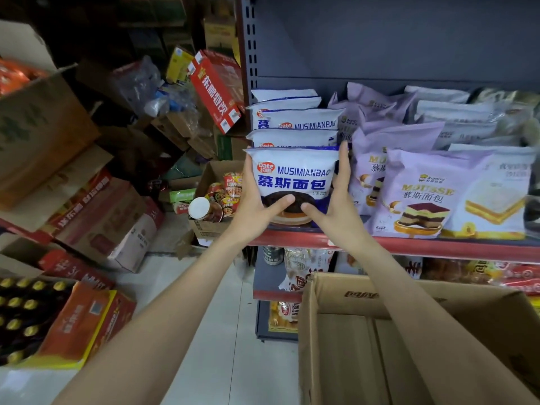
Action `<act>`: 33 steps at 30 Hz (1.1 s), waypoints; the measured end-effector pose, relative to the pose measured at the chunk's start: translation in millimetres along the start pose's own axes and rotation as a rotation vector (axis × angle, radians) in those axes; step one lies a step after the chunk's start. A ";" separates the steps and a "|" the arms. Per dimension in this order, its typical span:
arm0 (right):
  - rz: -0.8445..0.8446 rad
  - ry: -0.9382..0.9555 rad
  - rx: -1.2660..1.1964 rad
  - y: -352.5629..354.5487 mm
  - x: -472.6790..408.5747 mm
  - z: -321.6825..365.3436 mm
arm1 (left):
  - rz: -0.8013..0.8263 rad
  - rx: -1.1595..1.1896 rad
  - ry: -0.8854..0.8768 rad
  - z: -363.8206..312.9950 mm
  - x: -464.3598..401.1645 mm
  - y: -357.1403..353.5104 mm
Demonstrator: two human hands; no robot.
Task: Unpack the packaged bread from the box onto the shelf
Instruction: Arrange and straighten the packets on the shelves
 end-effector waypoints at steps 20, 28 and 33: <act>0.228 0.036 0.750 55.3 -148.7 44.7 | 0.413 -1.239 -0.178 -71.1 -45.3 6.0; 0.360 0.018 0.840 36.3 -160.5 34.0 | 0.380 -1.266 -0.240 -65.9 -41.3 6.2; 0.283 -0.059 0.724 39.9 -170.7 38.3 | 0.362 -1.263 -0.268 -65.2 -36.1 5.8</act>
Point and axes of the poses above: each hand's wrist, its own x-axis away from the middle knuckle, its own y-axis out of the back of the hand, z = x × y, the point moved 4 cm from there along -x, towards the middle knuckle, and after that the axes turned 7 degrees about -y, right-handed, at the moved point
